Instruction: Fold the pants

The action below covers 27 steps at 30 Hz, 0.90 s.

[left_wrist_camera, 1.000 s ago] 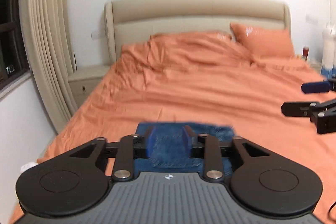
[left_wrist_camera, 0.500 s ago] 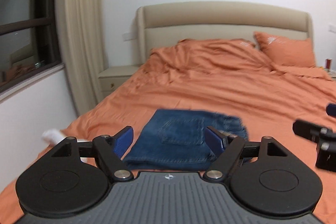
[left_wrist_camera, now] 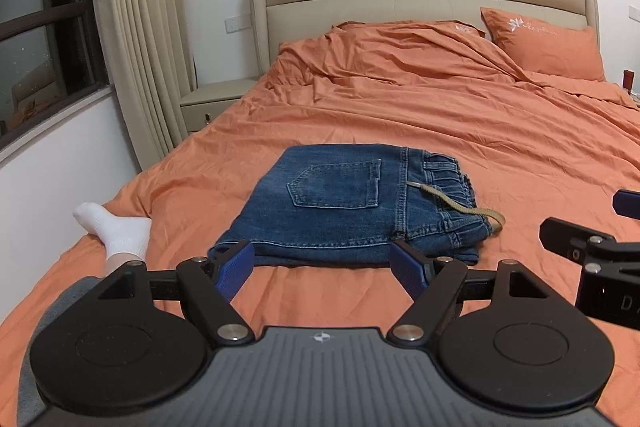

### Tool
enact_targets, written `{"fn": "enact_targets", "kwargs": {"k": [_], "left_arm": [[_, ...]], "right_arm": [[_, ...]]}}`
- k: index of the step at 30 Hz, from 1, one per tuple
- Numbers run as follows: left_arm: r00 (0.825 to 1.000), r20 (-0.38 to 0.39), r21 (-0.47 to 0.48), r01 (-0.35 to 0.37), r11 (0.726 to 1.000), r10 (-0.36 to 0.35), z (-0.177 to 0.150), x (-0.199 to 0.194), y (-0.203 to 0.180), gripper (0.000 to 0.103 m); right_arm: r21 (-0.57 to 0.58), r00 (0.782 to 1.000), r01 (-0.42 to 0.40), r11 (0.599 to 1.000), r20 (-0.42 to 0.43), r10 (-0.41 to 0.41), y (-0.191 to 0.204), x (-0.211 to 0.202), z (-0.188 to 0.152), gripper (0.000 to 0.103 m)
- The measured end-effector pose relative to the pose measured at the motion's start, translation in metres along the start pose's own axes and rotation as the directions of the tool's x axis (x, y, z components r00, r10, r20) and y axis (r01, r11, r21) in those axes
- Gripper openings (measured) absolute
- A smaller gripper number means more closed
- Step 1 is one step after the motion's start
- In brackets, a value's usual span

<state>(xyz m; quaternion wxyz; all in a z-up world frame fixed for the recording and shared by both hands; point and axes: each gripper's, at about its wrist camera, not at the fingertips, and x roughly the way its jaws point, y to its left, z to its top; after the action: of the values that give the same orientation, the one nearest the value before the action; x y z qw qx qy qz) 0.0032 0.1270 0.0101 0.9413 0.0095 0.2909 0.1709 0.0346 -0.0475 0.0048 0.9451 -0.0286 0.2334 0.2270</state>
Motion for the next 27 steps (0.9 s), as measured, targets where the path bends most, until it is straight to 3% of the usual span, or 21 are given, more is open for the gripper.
{"fn": "enact_targets", "kwargs": {"k": [27], "left_arm": [[1.0, -0.012, 0.019, 0.005, 1.0, -0.005, 0.0023, -0.0009, -0.004, 0.09]], "right_arm": [[0.014, 1.0, 0.001, 1.0, 0.011, -0.002, -0.0015, -0.0038, 0.0031, 0.082]]}}
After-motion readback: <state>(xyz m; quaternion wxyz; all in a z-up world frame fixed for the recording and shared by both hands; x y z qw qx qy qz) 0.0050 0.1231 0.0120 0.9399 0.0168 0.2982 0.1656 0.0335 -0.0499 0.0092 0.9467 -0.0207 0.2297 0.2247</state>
